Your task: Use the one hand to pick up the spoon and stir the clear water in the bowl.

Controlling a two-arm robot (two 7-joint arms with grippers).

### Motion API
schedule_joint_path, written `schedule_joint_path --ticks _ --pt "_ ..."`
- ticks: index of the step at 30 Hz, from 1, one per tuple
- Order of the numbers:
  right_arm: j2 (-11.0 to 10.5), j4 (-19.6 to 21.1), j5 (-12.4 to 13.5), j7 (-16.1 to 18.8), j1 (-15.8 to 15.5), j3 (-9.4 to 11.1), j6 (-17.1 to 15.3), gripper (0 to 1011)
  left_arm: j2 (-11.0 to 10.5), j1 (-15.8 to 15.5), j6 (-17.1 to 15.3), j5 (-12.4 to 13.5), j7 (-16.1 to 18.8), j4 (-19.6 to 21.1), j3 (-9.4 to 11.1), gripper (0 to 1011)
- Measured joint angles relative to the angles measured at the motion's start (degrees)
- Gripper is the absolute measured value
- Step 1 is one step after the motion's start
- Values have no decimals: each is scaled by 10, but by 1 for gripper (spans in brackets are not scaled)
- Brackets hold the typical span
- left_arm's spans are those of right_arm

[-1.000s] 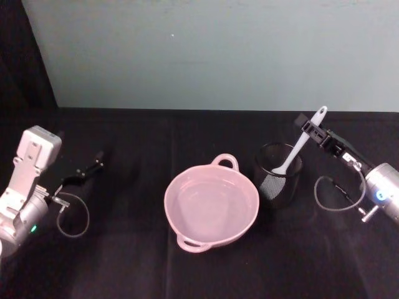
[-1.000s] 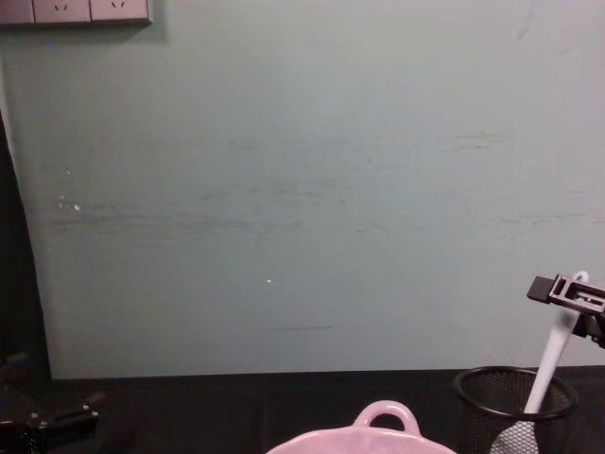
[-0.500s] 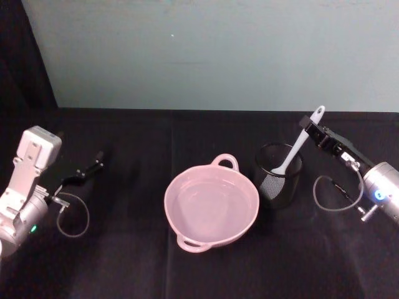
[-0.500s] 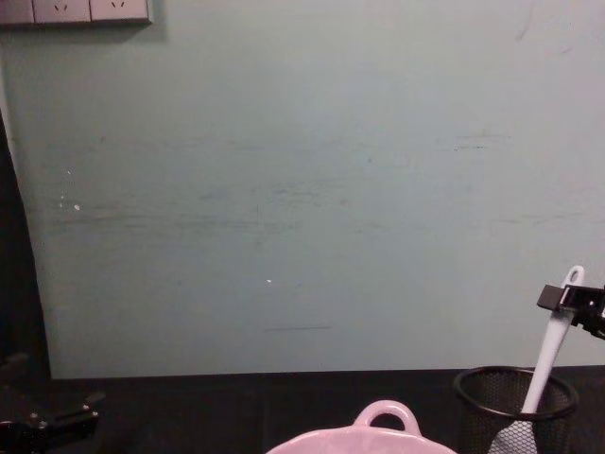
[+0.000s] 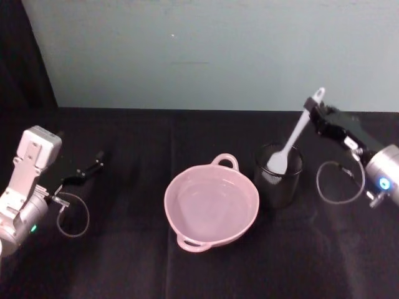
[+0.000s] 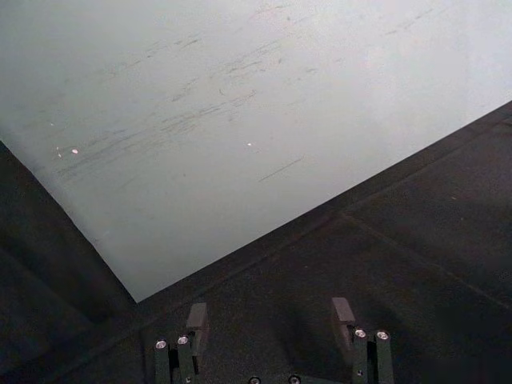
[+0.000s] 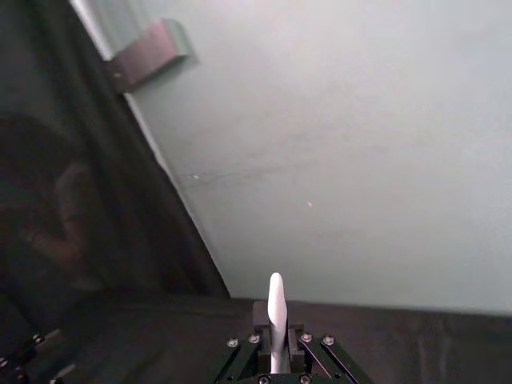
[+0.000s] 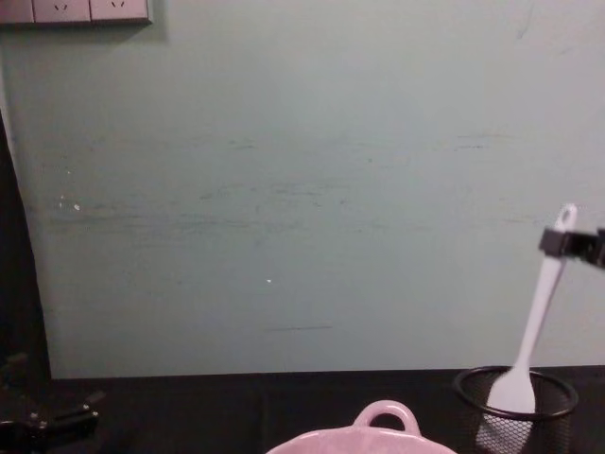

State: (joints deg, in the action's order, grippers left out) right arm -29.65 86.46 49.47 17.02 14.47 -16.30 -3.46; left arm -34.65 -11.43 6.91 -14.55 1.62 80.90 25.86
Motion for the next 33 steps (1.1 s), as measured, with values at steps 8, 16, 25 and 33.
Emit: schedule_joint_path --ticks 8,16,25,33 --pt "-30 79 -67 -7 12 -6 -9 118 0 0 0 0 0 0 0 1005" --pt "-52 122 -115 -6 32 -14 -38 118 0 0 0 0 0 0 0 1005" --pt "-52 135 -123 -5 34 -12 -55 118 0 0 0 0 0 0 0 1005" --pt "-52 133 -123 -4 34 -13 -52 118 0 0 0 0 0 0 0 1005"
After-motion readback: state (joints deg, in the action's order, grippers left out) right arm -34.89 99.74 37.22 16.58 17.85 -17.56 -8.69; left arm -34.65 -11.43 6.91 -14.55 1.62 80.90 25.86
